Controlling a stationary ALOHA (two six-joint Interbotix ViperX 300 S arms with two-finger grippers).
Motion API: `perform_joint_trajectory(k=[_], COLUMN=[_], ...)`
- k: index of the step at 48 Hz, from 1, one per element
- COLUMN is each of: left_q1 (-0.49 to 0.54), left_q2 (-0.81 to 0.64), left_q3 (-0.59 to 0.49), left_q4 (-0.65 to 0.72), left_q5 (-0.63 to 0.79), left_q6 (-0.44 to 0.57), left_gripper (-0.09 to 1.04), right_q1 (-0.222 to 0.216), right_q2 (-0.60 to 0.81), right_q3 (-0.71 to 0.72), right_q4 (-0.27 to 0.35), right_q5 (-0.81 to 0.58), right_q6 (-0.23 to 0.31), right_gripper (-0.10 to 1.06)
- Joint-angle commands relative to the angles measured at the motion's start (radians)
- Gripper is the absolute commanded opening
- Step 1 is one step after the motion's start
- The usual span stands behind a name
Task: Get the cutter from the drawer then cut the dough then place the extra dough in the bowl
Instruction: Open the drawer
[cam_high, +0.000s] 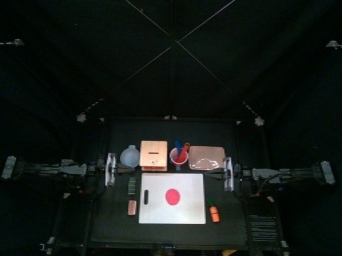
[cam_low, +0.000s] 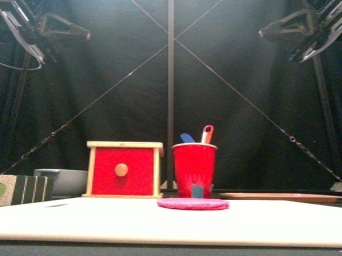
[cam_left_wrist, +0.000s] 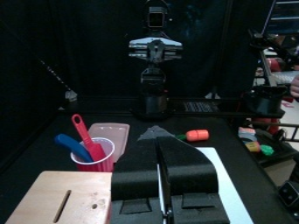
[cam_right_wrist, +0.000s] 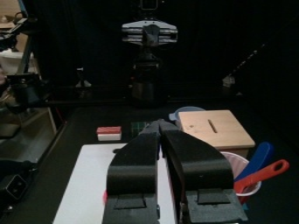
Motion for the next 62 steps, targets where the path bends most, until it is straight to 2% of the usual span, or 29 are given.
perform_joint_trajectory(k=[1, 4, 8, 12, 16, 20, 27, 32, 37, 45, 56, 60, 62], left_q1=[-0.015, -0.038, -0.097, -0.141, -0.196, -0.235, -0.258, -0.259, -0.259, -0.259, -0.238, -0.230, -0.210], left_q2=[0.061, 0.084, 0.152, 0.229, 0.337, 0.451, 0.660, 0.767, 0.819, 0.845, 0.900, 0.928, 0.942], left_q3=[-0.009, -0.002, 0.021, 0.044, 0.054, 0.035, -0.049, -0.097, -0.114, -0.100, -0.098, -0.110, -0.124], left_q4=[-0.015, -0.037, -0.091, -0.153, -0.242, -0.328, -0.575, -0.667, -0.739, -0.856, -0.870, -0.821, -0.836], left_q5=[-0.072, -0.126, -0.287, -0.430, -0.571, -0.632, -0.641, -0.641, -0.640, -0.586, -0.500, -0.494, -0.494], left_q6=[-0.012, -0.015, -0.023, -0.037, -0.058, -0.067, -0.121, -0.130, -0.163, -0.354, -0.634, -0.667, -0.687], left_gripper=[0.00, 0.00, 0.01, 0.01, 0.01, 0.01, 0.01, 0.03, 0.07, 0.19, 0.40, 0.55, 0.70], right_q1=[-0.032, -0.063, -0.130, -0.175, -0.209, -0.233, -0.252, -0.265, -0.281, -0.290, -0.282, -0.281, -0.281], right_q2=[0.066, 0.123, 0.285, 0.436, 0.598, 0.759, 0.994, 1.126, 1.221, 1.305, 1.336, 1.336, 1.341], right_q3=[-0.023, -0.046, -0.130, -0.218, -0.308, -0.410, -0.588, -0.704, -0.793, -0.874, -0.873, -0.854, -0.842], right_q4=[-0.011, -0.025, -0.074, -0.112, -0.141, -0.172, -0.250, -0.282, -0.288, -0.291, -0.281, -0.281, -0.276], right_q5=[-0.015, -0.025, -0.074, -0.153, -0.249, -0.322, -0.344, -0.342, -0.342, -0.275, -0.126, -0.097, -0.091], right_q6=[-0.011, -0.011, -0.011, -0.005, -0.005, -0.012, -0.003, 0.000, -0.002, 0.002, 0.006, 0.005, 0.006], right_gripper=[0.02, 0.03, 0.03, 0.03, 0.03, 0.03, 0.03, 0.03, 0.03, 0.03, 0.03, 0.03, 0.03])
